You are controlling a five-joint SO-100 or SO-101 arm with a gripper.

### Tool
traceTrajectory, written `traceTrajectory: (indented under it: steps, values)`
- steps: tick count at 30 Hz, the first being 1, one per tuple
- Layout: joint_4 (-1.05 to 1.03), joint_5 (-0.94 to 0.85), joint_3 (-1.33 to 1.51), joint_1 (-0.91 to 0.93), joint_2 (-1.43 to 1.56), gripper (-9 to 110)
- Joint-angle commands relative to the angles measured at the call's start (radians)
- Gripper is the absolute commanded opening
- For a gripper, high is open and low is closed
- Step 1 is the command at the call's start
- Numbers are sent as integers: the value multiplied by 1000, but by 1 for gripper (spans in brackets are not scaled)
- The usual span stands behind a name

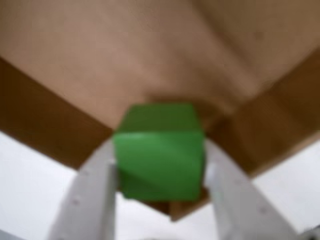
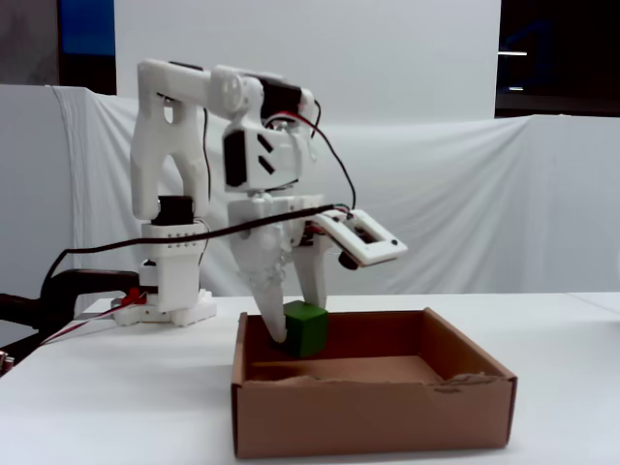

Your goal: Grasp a green cube and put it in a box.

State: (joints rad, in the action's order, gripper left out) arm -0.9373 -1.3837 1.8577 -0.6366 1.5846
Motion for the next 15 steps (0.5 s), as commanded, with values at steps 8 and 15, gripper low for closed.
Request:
traceTrajectory:
  steps: [8, 15]
  values:
    - [71, 0, 86, -26, 15, 15]
    - [87, 0, 133, -40, 26, 15]
